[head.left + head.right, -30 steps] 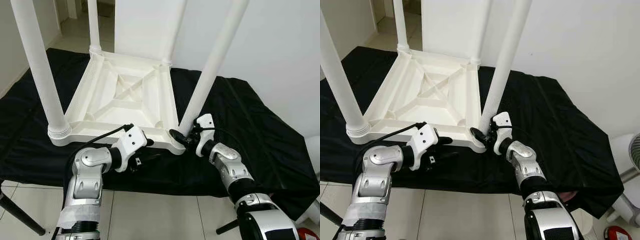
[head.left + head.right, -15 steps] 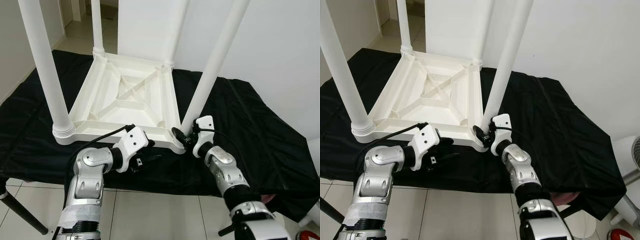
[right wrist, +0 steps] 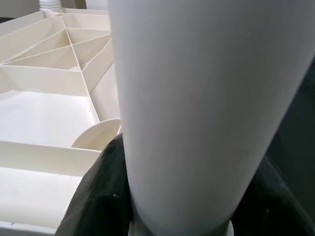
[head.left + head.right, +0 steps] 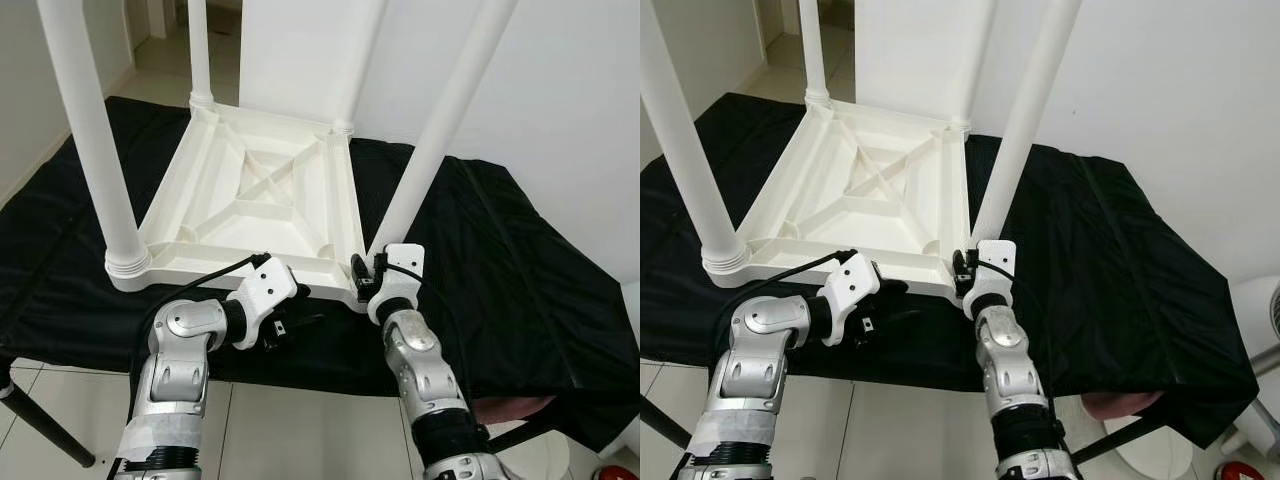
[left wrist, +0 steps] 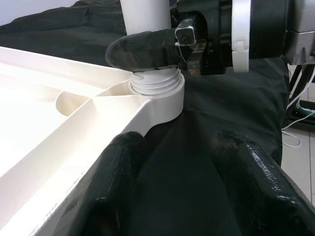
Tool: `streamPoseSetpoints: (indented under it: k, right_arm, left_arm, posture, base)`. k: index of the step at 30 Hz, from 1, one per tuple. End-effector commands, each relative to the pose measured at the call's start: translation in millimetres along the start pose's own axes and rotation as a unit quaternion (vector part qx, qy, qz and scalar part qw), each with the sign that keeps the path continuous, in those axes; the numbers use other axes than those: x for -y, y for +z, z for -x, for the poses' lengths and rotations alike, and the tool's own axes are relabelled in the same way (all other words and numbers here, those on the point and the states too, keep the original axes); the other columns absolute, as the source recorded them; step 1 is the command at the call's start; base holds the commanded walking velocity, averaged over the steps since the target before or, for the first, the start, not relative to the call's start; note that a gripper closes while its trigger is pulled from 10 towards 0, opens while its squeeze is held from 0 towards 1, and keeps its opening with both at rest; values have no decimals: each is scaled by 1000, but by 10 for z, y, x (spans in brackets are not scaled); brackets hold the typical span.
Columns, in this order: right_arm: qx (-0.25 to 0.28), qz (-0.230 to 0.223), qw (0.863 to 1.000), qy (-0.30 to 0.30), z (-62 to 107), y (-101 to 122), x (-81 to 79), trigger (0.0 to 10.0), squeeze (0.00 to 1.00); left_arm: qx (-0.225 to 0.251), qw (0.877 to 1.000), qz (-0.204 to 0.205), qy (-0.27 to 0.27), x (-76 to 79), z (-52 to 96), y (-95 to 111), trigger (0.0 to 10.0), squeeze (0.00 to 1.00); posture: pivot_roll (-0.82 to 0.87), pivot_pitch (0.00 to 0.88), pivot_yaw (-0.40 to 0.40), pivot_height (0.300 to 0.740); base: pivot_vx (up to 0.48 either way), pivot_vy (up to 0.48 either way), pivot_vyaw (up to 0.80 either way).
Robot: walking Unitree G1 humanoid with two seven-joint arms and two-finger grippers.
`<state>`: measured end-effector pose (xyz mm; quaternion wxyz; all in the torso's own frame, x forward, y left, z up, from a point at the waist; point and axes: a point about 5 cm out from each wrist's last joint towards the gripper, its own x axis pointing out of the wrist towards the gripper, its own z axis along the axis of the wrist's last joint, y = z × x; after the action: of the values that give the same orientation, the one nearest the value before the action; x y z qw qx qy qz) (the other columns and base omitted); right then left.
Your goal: Building children table
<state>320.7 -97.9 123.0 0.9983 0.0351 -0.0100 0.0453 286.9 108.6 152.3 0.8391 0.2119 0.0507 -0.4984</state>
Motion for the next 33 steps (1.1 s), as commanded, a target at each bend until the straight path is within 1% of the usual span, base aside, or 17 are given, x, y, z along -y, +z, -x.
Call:
streamPoseSetpoints:
  k: [1,2,4,12,16,17,18,19,21,22,24,25,26,27,28,31,33]
  right_arm:
    - [-22,11,1000,-17,48,-104,55,10000,894]
    - [-16,7,1000,-16,47,-83,71,10000,1000]
    - [-10,-1,1000,-18,53,-49,92,10000,1000]
    - [-7,6,1000,-28,83,16,116,10000,1000]
    - [1,11,1000,-10,85,66,129,10000,1000]
    - [3,12,1000,-4,85,81,127,10000,894]
    - [3,12,1000,-4,85,81,127,10000,894]
    - [6,12,1000,11,78,96,134,10000,0]
    - [7,13,1000,21,72,104,151,10000,0]
    - [10,14,999,44,58,119,170,10000,0]
    - [12,14,998,60,50,134,184,10000,0]
    - [10,10,996,88,42,144,196,10000,0]
    - [10,10,996,88,42,144,196,10000,0]
    - [11,17,992,125,32,156,225,10000,0]
    - [11,17,992,125,32,156,225,10000,0]
    - [6,33,981,192,-5,161,351,10000,0]
    - [4,38,976,214,-18,159,382,10000,0]
  left_arm:
    - [-5,987,3,162,-137,20,-13,10000,0]
    - [-7,987,2,162,-136,25,-20,10000,0]
    - [-8,987,1,161,-132,30,-23,10000,0]
    - [-6,986,1,165,-118,32,-13,10000,0]
    - [-4,985,3,171,-110,38,-10,10000,0]
    - [-5,985,3,171,-111,41,-10,10000,0]
    - [-5,985,3,171,-111,41,-10,10000,0]
    - [-5,985,3,171,-109,40,-8,10000,0]
    - [-5,985,2,170,-107,38,-6,10000,0]
    - [-4,986,1,168,-107,34,0,10000,0]
    - [-4,986,0,167,-110,28,7,10000,0]
    - [-3,986,-1,166,-112,23,15,10000,0]
    - [-3,986,-1,166,-112,23,15,10000,0]
    - [-2,986,-1,165,-120,18,24,10000,0]
    - [-2,986,-1,165,-120,18,24,10000,0]
    - [-1,987,-3,162,-139,13,43,10000,0]
    - [0,987,-4,161,-148,13,50,10000,0]
  posture:
    - [120,0,-162,740]
    - [129,0,-165,740]
    - [140,0,-175,740]
    - [149,0,-195,740]
    - [146,0,-202,740]
    - [141,0,-197,740]
    - [141,0,-197,740]
    - [140,0,-196,740]
    - [140,0,-196,740]
    - [136,0,-188,740]
    - [126,0,-178,740]
    - [126,0,-178,740]
    - [126,0,-178,740]
    - [114,0,-164,740]
    - [114,0,-164,740]
    - [110,0,-152,740]
    - [108,0,-150,740]
  base:
    - [0,0,0]
    - [0,0,0]
    - [0,0,0]
    - [0,0,0]
    - [0,0,0]
    - [0,0,0]
    - [0,0,0]
    - [0,0,0]
    - [0,0,0]
    - [0,0,0]
    - [0,0,0]
    - [0,0,0]
    - [0,0,0]
    - [0,0,0]
    - [0,0,0]
    - [0,0,0]
    - [0,0,0]
